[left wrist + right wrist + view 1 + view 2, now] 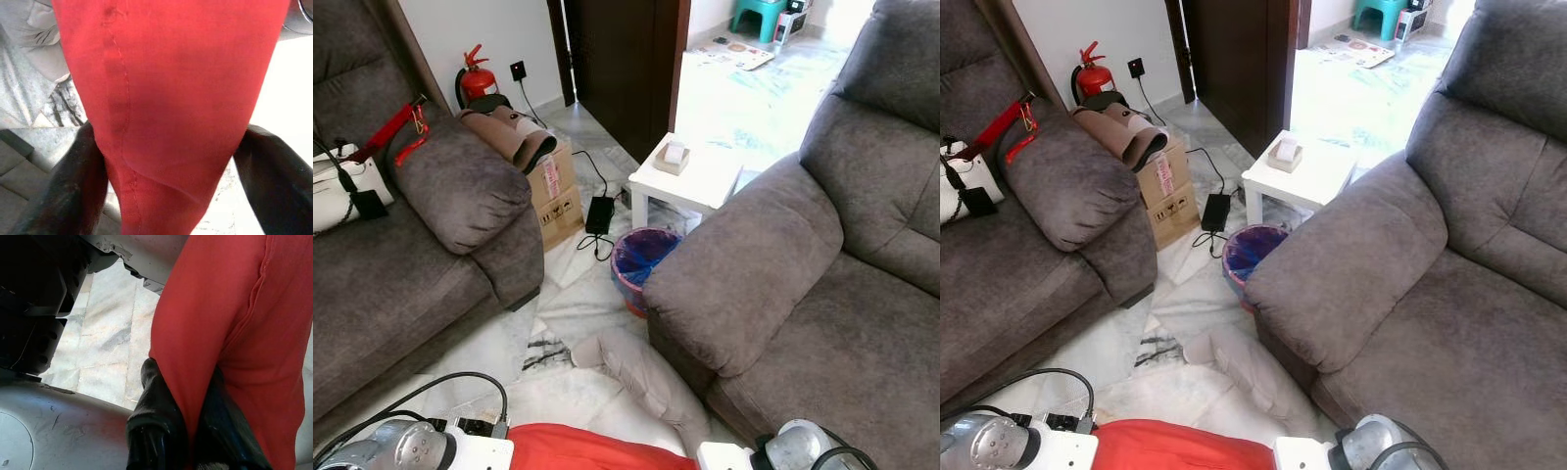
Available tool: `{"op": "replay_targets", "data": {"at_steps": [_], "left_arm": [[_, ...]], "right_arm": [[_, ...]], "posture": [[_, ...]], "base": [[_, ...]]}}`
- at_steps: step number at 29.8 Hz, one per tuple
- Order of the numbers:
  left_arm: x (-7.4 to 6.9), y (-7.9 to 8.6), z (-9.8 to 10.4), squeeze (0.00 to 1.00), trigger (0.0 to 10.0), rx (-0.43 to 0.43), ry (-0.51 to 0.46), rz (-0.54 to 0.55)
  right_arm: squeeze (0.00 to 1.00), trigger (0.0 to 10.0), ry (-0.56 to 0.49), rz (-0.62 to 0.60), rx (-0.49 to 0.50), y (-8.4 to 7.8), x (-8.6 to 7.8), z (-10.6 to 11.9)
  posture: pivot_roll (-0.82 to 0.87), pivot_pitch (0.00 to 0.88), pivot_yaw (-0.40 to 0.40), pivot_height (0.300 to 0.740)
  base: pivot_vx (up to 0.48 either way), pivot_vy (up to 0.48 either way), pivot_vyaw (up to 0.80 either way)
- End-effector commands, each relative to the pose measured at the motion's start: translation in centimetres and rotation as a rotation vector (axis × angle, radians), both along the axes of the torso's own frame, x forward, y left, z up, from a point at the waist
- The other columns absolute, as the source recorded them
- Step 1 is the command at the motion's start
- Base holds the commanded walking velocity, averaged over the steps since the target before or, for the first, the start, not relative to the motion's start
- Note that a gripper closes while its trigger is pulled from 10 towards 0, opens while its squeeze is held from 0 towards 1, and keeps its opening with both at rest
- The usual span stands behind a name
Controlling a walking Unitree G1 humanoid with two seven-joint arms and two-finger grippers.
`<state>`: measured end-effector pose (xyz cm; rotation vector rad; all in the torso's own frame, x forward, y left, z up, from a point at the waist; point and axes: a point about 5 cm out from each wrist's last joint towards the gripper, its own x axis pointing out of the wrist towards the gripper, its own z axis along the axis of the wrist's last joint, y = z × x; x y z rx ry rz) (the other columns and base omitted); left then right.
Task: Move the pillow to the sofa from floor
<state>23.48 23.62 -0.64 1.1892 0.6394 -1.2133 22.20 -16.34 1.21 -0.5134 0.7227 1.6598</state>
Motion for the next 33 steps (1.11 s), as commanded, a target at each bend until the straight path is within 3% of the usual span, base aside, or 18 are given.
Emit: {"op": "replay_targets", "data": {"at_steps": [1, 33], "left_arm": [[-0.7, 0.3, -0.5, 0.0, 0.0, 0.022, 0.029, -0.024], [-0.9, -0.8, -0.5, 0.0, 0.0, -0.027, 0.066, -0.088]], "right_arm": [[0.0, 10.0, 0.004, 0.045, 0.032, 0.4, -0.2, 0.5], [0.0, 10.0, -0.001, 0.045, 0.031, 0.7, -0.2, 0.3]], "posture": [[0.08, 0.154, 0.042, 0.74], [0.1, 0.176, 0.038, 0.74]], "base": [[0.0, 0.0, 0.0], [0.0, 0.0, 0.0]]}}
